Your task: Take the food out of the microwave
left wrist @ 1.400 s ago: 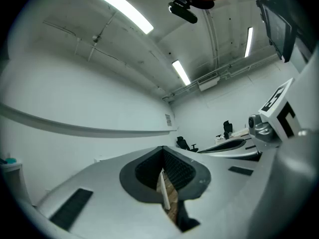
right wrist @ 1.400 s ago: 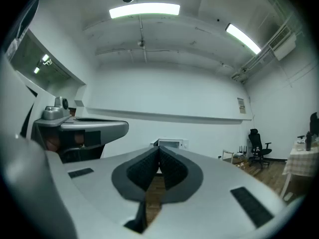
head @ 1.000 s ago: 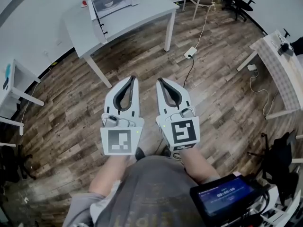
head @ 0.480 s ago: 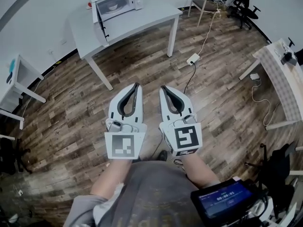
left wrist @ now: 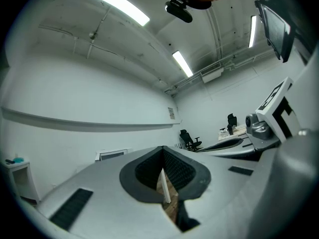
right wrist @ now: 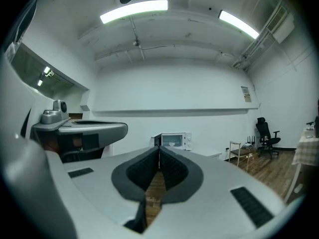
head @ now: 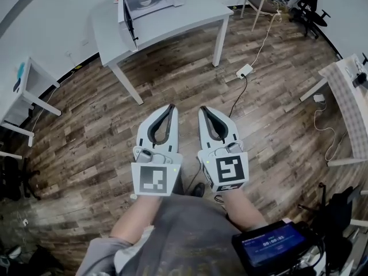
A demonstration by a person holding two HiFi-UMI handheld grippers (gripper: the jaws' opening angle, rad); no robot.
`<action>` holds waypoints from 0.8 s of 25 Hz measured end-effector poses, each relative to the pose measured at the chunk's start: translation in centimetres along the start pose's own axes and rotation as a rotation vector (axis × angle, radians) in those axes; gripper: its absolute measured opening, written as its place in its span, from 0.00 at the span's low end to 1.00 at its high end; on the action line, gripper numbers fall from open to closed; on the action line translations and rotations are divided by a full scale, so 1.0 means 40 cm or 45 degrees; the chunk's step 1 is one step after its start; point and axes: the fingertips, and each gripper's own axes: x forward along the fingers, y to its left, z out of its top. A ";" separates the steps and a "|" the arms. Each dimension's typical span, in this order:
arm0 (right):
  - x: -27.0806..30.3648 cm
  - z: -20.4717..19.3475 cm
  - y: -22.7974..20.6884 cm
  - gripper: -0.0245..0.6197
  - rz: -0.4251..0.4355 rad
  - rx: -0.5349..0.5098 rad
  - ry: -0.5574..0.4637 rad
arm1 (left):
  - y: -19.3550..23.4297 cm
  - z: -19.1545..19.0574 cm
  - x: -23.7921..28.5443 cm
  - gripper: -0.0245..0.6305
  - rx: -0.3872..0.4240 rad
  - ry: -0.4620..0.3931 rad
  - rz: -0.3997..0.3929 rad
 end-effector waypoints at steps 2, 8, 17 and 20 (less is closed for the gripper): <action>0.041 0.001 -0.015 0.05 -0.008 0.001 0.000 | 0.028 -0.013 0.029 0.05 -0.009 -0.001 0.002; 0.205 0.027 -0.070 0.05 -0.023 -0.047 -0.022 | 0.139 -0.036 0.175 0.05 -0.045 -0.045 0.008; 0.498 0.095 -0.102 0.05 -0.031 -0.069 -0.092 | 0.340 -0.020 0.384 0.05 0.003 -0.130 -0.025; 0.574 0.108 -0.099 0.05 -0.035 -0.085 -0.106 | 0.401 -0.030 0.437 0.05 -0.002 -0.144 -0.031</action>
